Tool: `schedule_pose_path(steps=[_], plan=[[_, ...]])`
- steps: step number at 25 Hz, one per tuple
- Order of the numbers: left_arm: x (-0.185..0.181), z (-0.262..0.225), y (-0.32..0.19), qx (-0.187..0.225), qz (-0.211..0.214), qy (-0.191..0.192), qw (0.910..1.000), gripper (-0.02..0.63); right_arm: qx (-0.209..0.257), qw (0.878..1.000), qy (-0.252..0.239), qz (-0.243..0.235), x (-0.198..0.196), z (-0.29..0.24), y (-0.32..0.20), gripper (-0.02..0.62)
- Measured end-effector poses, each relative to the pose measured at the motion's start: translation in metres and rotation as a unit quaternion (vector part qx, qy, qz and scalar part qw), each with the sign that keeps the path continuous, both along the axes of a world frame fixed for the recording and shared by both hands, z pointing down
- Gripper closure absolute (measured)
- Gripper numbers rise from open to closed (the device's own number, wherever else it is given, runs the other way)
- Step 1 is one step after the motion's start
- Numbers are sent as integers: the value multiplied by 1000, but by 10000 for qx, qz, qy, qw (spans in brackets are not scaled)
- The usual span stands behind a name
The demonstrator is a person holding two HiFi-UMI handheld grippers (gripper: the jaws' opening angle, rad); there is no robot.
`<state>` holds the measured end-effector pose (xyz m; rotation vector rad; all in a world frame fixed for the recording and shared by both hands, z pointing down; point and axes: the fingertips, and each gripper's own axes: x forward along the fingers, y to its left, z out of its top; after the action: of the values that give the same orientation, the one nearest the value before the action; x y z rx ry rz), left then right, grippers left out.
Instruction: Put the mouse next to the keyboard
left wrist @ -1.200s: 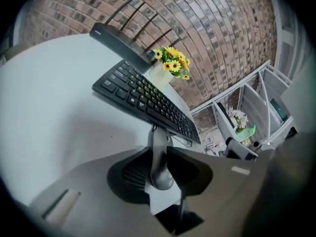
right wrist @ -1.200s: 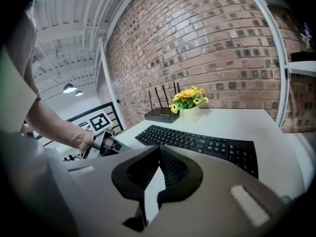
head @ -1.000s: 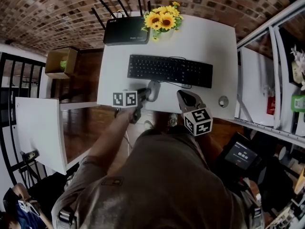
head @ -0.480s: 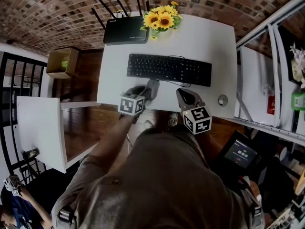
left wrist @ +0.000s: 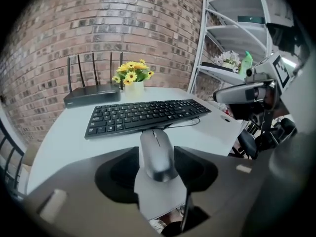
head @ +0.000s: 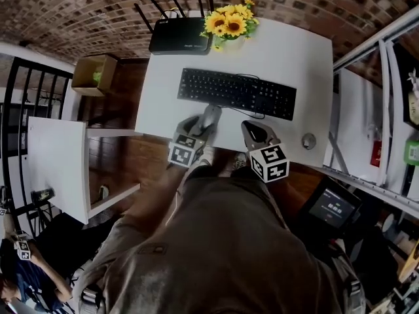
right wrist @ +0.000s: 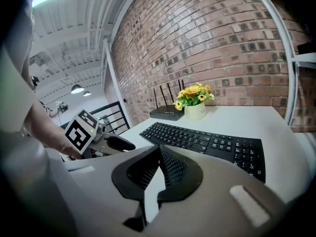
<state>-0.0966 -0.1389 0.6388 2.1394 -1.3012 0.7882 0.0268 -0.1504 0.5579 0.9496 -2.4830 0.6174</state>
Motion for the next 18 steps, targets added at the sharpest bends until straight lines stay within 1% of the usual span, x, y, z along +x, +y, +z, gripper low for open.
schedule_pose_path(steps=[2,4,8,11,15,18], plan=[[-5,-2,0,11,-20,16,10000,408,-47,10000,24,6,-7,4,-1,583],[-8,-3,2,18,54,16,10000,408,-132,9999,75,49,-16,9,2,583],[-21,-4,0,63,367,-7,9993,408,-286,9990,266,210,-43,24,9,578],[-35,-5,-2,78,662,-18,9978,413,-448,9968,396,525,-60,35,13,544],[-53,-6,-1,97,1055,-3,9944,479,-599,9925,597,877,-78,49,15,499],[-63,-8,-1,176,1298,-11,9914,552,-711,9881,796,1108,-89,60,14,433]])
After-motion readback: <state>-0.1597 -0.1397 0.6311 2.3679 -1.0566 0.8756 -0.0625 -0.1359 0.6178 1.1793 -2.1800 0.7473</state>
